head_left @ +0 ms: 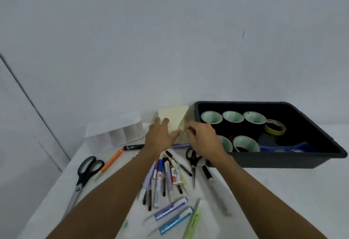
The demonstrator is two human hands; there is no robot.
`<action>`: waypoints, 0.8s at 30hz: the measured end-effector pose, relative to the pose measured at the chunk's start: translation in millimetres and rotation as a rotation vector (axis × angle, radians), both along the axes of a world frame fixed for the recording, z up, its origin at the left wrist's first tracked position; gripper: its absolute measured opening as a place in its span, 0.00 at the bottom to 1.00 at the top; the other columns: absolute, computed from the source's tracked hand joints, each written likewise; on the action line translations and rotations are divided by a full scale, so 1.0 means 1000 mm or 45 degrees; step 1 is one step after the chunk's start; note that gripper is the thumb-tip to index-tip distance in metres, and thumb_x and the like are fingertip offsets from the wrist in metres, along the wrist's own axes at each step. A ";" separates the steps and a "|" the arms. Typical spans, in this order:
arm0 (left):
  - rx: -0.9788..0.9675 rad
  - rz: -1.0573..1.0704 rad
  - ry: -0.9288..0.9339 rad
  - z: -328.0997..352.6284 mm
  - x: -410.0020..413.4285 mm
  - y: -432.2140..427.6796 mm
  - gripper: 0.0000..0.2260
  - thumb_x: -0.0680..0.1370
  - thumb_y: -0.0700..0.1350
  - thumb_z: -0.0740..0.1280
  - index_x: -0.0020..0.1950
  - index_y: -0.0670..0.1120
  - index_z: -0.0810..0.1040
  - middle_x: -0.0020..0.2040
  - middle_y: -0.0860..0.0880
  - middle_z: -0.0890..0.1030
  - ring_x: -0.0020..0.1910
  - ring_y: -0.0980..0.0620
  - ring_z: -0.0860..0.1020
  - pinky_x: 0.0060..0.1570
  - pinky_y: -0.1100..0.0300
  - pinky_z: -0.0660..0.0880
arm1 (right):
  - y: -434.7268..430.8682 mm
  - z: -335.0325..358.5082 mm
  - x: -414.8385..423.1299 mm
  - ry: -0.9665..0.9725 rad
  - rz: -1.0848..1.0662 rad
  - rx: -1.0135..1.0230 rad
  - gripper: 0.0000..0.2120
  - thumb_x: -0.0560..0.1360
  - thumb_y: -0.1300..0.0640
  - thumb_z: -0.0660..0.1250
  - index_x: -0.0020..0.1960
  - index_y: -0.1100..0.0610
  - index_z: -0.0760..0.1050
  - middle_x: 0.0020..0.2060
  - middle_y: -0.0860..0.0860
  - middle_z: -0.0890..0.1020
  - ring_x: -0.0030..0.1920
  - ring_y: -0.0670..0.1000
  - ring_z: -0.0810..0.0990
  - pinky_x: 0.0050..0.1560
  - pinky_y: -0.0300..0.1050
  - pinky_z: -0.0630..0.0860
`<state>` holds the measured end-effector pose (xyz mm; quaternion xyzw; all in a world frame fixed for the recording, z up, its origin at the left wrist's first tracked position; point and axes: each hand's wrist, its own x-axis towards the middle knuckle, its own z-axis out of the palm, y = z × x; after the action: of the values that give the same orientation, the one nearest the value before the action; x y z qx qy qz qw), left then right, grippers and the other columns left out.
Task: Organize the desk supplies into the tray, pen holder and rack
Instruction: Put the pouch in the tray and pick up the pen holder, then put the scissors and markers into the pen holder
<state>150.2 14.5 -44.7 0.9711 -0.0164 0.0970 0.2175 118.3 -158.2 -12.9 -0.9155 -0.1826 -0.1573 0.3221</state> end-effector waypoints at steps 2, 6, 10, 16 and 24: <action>-0.017 0.043 0.053 0.002 0.011 -0.001 0.33 0.73 0.67 0.63 0.69 0.47 0.63 0.67 0.42 0.67 0.61 0.39 0.72 0.53 0.46 0.74 | 0.019 -0.007 -0.002 -0.010 0.007 -0.192 0.09 0.77 0.60 0.57 0.46 0.55 0.76 0.39 0.51 0.81 0.38 0.53 0.78 0.38 0.49 0.76; 0.037 0.063 0.026 0.007 0.021 0.001 0.37 0.71 0.66 0.66 0.68 0.41 0.61 0.65 0.41 0.68 0.58 0.37 0.74 0.49 0.47 0.74 | 0.039 -0.020 -0.002 0.201 -0.239 -0.047 0.09 0.75 0.63 0.57 0.44 0.50 0.69 0.42 0.55 0.80 0.43 0.58 0.78 0.39 0.49 0.74; -0.380 0.067 0.055 0.008 0.022 0.016 0.29 0.74 0.58 0.66 0.66 0.42 0.61 0.63 0.43 0.69 0.54 0.42 0.73 0.46 0.52 0.71 | 0.057 -0.022 -0.004 0.354 -0.350 0.133 0.16 0.77 0.63 0.57 0.63 0.56 0.71 0.58 0.60 0.79 0.58 0.61 0.77 0.52 0.51 0.75; -1.324 0.049 0.357 -0.005 0.022 0.036 0.24 0.72 0.61 0.62 0.61 0.50 0.63 0.59 0.46 0.74 0.54 0.47 0.76 0.57 0.45 0.76 | 0.073 -0.029 0.015 0.610 -0.230 0.592 0.18 0.80 0.52 0.60 0.68 0.52 0.67 0.60 0.51 0.77 0.57 0.51 0.78 0.51 0.46 0.76; -0.727 -0.183 0.364 -0.009 0.023 0.044 0.15 0.82 0.50 0.55 0.66 0.47 0.73 0.61 0.45 0.79 0.55 0.47 0.77 0.57 0.52 0.74 | 0.069 -0.050 0.029 0.449 -0.381 0.411 0.21 0.79 0.56 0.63 0.71 0.58 0.69 0.61 0.56 0.79 0.61 0.54 0.77 0.59 0.47 0.75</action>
<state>173.1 58.2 -53.2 0.8710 -0.0264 -0.0551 0.4875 147.1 -88.8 -62.9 -0.8824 0.0410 -0.0685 0.4636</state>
